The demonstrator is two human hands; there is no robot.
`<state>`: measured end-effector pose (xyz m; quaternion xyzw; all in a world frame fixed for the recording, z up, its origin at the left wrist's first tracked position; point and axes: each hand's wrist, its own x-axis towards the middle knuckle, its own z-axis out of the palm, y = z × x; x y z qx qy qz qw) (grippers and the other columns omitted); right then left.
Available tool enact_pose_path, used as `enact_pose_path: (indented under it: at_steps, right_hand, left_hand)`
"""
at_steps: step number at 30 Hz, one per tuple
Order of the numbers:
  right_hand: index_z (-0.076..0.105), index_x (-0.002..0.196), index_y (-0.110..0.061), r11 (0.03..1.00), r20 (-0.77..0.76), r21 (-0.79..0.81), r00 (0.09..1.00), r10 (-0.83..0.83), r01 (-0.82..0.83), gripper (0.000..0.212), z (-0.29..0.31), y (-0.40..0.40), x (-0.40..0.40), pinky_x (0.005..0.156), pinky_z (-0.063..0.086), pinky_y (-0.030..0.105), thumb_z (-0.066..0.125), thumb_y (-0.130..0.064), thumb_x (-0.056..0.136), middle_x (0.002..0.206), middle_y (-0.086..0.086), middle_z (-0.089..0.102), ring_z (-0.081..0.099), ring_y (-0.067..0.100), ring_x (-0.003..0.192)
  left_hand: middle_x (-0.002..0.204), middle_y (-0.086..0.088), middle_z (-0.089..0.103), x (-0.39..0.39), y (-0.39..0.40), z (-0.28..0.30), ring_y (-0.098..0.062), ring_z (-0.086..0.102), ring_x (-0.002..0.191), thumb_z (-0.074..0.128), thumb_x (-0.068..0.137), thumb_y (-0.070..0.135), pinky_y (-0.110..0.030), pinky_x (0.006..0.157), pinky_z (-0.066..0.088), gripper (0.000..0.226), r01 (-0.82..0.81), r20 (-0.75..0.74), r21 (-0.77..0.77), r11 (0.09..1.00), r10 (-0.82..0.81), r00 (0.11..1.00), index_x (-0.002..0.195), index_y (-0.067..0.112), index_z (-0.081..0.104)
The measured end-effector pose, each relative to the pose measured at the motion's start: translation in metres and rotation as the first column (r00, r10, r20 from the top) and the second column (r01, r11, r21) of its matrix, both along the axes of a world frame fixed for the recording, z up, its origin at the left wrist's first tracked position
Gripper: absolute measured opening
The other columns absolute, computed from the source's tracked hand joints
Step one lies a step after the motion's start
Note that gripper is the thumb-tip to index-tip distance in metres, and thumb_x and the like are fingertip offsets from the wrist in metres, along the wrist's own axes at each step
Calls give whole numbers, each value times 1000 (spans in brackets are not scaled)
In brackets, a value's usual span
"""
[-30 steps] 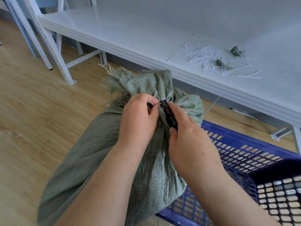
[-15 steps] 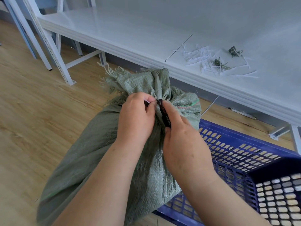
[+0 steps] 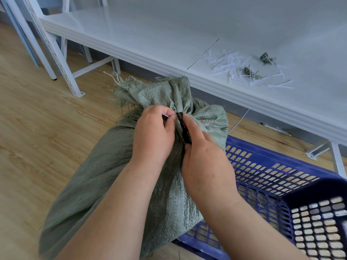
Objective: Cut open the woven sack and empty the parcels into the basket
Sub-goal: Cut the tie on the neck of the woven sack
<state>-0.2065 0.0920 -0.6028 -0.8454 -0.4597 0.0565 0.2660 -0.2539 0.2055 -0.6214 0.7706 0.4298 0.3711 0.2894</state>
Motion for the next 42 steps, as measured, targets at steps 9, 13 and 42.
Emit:
enact_pose_path:
  at_steps: [9,13,42]
  right_hand:
    - [13,144,-47,1000,2,16,1000,-7,7,71,-3,0,0,67,45,34,41,-10,90,131,-9,49,57,23,106]
    - [15,145,-46,999,-10,42,1000,-17,18,69,-4,7,1,70,50,36,40,-10,91,133,-8,50,58,24,106]
    - [9,144,-47,999,58,20,998,-34,33,69,-12,6,-1,61,37,30,40,-12,93,132,-10,48,56,21,106]
  left_hand:
    - [99,6,56,0,-1,1,-14,57,82,60,91,23,-19,70,35,5,1,25,16,1000,-2,1000,88,27,58]
    - [99,8,53,0,-1,0,-15,58,83,59,92,24,-23,72,39,3,9,19,5,1000,-9,1000,89,26,59]
    - [99,1,60,-1,0,4,-17,60,83,61,91,21,-25,72,43,10,-9,46,-25,1000,11,999,84,27,58]
